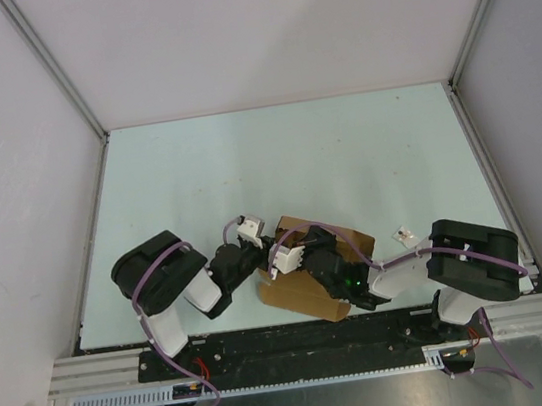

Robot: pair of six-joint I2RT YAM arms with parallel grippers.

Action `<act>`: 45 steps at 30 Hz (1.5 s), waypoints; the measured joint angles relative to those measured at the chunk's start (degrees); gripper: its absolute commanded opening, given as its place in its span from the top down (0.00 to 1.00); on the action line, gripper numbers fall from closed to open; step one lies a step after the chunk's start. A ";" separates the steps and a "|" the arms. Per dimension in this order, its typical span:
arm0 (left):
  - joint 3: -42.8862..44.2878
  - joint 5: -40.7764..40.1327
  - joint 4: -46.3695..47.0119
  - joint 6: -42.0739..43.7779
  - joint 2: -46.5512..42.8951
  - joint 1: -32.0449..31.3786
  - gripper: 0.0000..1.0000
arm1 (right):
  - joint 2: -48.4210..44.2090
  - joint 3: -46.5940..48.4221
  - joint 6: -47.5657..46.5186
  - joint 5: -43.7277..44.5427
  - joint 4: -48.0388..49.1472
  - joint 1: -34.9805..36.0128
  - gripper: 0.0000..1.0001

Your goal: Fold the paper box

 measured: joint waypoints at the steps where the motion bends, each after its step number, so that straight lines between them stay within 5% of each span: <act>1: 0.22 -0.48 -0.11 -0.02 0.35 -0.02 0.52 | 0.00 0.00 0.07 -0.02 0.00 0.00 1.00; 23: 2.19 -8.81 -0.92 0.28 0.70 -3.26 0.51 | -0.11 0.02 1.68 -0.42 0.02 0.00 1.00; 35: 4.39 -13.66 -1.07 2.64 0.55 -5.55 0.59 | -0.22 0.09 2.60 -0.44 -0.15 0.00 0.99; 40: 5.01 -15.30 -1.09 3.74 0.55 -6.80 0.63 | -0.37 0.09 3.37 -0.68 -0.28 0.04 0.85; 45: 5.18 -16.59 -1.07 4.63 0.55 -7.32 0.64 | -0.74 0.09 4.81 -1.90 -0.92 0.50 0.80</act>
